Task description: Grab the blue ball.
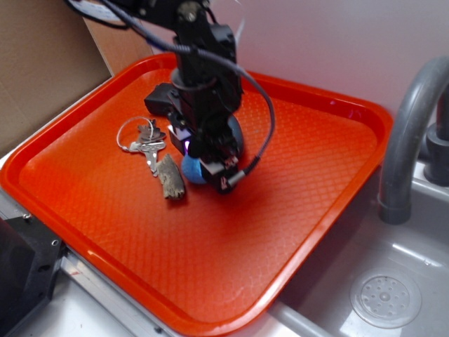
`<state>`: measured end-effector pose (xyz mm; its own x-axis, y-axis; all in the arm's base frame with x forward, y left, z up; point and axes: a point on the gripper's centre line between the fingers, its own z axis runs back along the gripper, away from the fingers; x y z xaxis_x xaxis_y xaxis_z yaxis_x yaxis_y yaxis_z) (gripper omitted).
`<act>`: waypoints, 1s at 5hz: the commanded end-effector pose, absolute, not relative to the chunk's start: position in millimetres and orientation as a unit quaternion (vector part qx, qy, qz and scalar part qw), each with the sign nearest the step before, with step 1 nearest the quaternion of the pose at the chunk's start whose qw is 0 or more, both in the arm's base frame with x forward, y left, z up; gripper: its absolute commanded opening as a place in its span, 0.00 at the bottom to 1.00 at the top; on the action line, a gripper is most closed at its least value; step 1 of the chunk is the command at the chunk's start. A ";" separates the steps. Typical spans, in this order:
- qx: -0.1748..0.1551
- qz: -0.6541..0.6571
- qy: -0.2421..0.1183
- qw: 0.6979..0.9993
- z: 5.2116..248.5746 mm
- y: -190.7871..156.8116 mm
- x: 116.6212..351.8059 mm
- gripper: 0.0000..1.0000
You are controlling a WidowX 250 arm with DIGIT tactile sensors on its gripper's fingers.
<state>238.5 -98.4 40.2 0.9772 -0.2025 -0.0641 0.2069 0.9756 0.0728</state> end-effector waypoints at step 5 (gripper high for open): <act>0.016 0.052 -0.075 0.996 210.9 -6.3 225.5 0.00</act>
